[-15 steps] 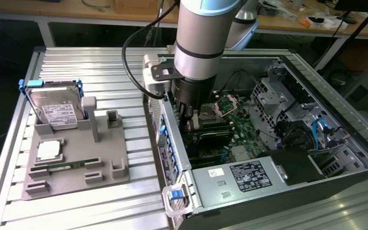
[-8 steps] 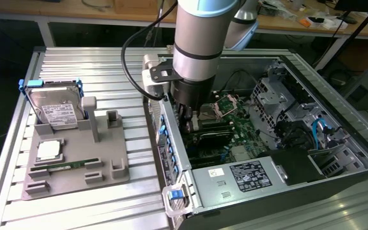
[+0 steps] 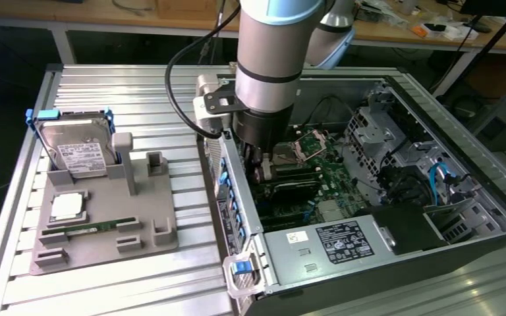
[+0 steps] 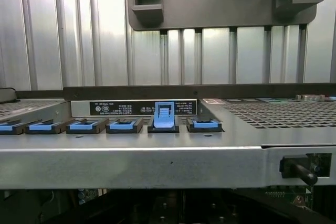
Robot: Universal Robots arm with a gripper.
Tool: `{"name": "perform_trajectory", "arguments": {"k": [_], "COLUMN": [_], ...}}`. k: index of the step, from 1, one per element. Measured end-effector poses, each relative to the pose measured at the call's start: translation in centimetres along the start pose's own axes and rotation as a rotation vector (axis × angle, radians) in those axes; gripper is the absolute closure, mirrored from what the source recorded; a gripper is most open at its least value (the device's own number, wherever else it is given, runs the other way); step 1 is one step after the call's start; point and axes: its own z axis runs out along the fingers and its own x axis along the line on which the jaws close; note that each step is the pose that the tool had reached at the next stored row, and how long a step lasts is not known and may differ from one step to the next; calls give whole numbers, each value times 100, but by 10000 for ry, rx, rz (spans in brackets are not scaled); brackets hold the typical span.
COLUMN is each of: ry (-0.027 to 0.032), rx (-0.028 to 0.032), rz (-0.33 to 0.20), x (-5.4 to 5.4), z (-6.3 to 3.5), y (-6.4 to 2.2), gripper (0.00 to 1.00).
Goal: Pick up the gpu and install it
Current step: 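Press down on the gpu until it lock into place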
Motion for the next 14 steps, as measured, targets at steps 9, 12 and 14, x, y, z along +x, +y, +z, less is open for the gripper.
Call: {"name": "perform_trajectory", "arguments": {"k": [9, 12, 14], "ry": [-8, -4, -5], "rx": [34, 36, 37], "rz": [2, 2, 2], "x": [-8, -17, -21], "z": [-114, -167, -174], "y": [-8, -11, -17], "gripper": [89, 89, 89]}}
